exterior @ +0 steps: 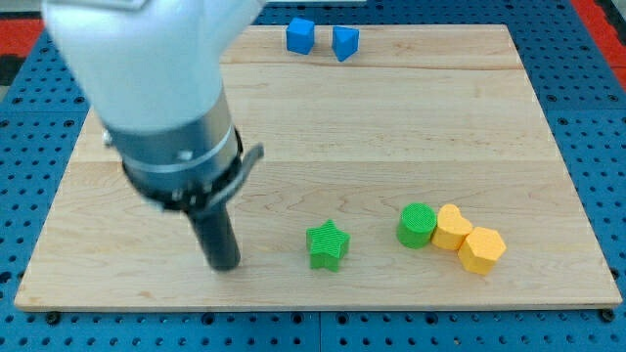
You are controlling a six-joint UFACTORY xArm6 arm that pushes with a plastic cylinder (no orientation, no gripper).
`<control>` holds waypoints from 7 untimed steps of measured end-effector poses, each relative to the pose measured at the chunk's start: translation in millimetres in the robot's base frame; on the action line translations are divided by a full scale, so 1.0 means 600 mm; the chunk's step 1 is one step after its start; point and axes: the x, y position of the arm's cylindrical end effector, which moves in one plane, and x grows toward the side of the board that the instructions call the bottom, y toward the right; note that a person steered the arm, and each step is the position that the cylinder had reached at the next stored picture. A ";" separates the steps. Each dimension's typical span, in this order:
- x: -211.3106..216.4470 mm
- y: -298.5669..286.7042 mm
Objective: Move green star below the green circle
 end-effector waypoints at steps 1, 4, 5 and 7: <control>-0.023 0.006; -0.023 0.152; -0.021 0.105; 0.023 0.088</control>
